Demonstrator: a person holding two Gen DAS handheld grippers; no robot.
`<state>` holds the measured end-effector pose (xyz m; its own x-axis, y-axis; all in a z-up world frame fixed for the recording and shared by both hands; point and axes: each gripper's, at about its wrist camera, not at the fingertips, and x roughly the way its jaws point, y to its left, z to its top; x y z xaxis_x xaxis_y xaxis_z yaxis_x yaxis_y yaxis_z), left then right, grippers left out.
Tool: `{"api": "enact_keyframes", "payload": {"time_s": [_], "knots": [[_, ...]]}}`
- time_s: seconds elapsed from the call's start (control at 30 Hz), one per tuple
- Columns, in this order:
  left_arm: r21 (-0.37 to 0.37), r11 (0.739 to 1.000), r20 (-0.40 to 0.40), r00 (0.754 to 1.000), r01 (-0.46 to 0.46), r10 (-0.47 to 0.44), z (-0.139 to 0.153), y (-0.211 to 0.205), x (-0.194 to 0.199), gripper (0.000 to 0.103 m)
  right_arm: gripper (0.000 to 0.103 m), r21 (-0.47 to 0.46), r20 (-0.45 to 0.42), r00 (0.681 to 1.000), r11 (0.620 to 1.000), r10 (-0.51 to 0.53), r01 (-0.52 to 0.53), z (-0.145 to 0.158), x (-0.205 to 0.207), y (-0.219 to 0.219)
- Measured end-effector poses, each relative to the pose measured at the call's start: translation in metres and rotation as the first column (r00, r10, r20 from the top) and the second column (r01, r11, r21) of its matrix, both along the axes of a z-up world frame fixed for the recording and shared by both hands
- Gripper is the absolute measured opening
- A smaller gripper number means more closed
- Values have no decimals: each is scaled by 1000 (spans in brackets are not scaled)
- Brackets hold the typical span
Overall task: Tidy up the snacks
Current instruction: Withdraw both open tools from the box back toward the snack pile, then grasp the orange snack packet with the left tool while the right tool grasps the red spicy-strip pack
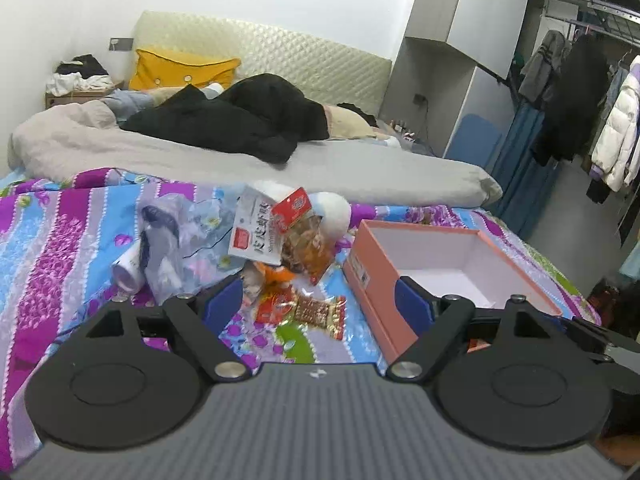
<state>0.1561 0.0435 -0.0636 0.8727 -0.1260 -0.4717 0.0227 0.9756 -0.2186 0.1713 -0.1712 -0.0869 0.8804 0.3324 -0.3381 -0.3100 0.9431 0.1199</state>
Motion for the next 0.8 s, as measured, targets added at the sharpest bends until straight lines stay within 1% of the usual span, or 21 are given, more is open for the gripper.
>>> {"api": "enact_keyframes", "payload": {"time_s": [0.1,0.17,0.2,0.23,0.33,0.47,0.6,0.8], "knots": [[18,1000,1,1000,0,0,-6,-4,-14,86,63,-16,-29,999,1000,12,-12,-8,-9,3],[70,997,2,1000,-14,14,-11,-11,-23,86,63,-14,-44,999,1000,15,-15,-12,-15,1],[86,996,-2,1000,-4,5,-16,-15,-27,86,63,-15,-50,999,1000,11,-12,-15,-17,1],[83,997,-10,1000,-1,2,-19,-16,-29,86,63,-15,-56,998,1000,7,-8,-17,-21,0],[30,1000,-43,999,7,-6,-35,-16,-35,86,63,-14,-76,997,1000,7,-8,-24,-27,-2],[16,1000,-83,996,-19,20,-57,-13,-33,86,63,-22,-89,996,1000,9,-11,-35,-30,-3],[-20,999,-116,992,-49,46,-79,-1,-20,86,63,-52,-117,993,998,33,-39,-49,-22,3],[-75,991,-155,983,-107,95,-110,23,14,86,63,-113,-138,986,988,88,-104,-66,-7,21]]}}
